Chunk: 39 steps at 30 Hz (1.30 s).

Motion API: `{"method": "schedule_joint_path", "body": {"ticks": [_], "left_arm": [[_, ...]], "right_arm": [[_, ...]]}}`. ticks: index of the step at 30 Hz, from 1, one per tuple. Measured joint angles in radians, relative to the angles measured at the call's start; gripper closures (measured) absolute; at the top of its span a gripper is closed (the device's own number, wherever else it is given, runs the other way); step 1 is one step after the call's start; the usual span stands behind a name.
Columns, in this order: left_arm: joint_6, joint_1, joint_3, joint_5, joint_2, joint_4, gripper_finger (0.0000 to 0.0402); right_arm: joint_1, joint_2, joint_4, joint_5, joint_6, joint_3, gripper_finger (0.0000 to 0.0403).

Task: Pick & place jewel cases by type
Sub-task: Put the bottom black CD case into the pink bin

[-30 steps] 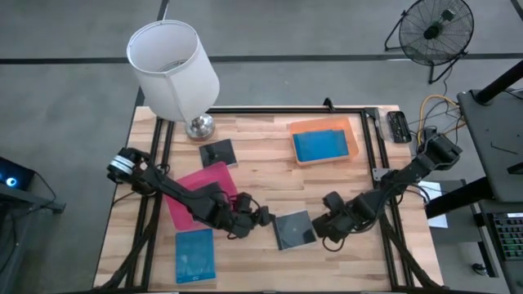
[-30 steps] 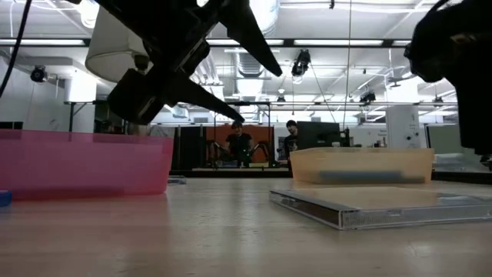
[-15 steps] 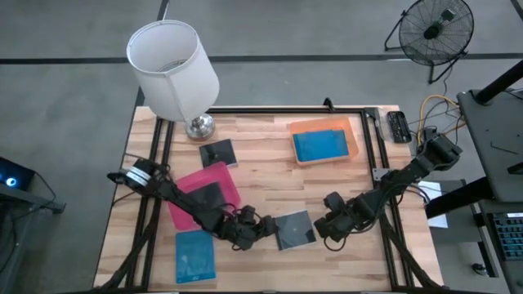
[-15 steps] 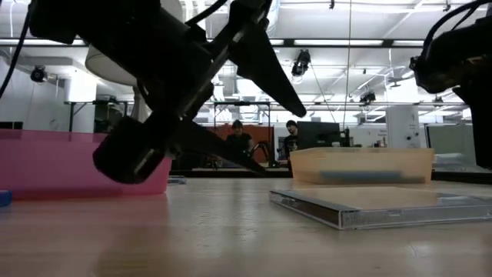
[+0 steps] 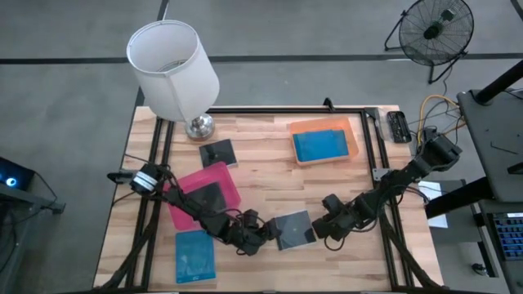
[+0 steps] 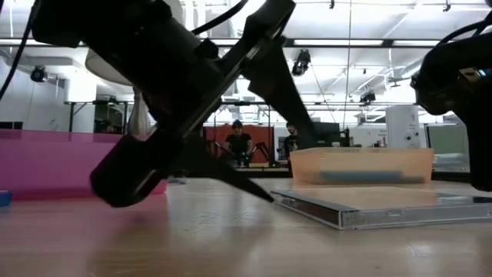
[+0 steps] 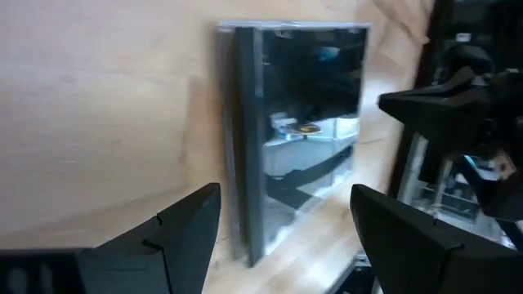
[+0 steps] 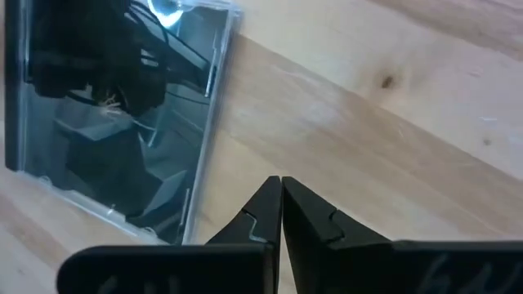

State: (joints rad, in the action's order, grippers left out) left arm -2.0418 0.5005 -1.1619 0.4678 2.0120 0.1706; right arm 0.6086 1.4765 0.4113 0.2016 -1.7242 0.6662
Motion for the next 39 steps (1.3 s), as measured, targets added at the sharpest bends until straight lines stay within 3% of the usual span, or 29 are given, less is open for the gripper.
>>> {"method": "schedule_joint_path", "body": {"ticks": [11,21,39], "left_arm": [[-0.03,0.007,0.001,-0.002,0.003,-0.049,0.0145],[-0.031,0.001,0.001,-0.005,0.003,-0.051,0.0145],[0.026,-0.044,-0.004,0.001,0.003,-0.023,0.0145]], "right_arm": [[0.0,0.073,-0.066,-0.014,0.004,0.011,0.0395],[-0.004,0.172,-0.083,-0.037,0.065,0.099,0.0395],[-0.021,0.183,-0.104,-0.048,0.082,0.116,0.0394]]}}
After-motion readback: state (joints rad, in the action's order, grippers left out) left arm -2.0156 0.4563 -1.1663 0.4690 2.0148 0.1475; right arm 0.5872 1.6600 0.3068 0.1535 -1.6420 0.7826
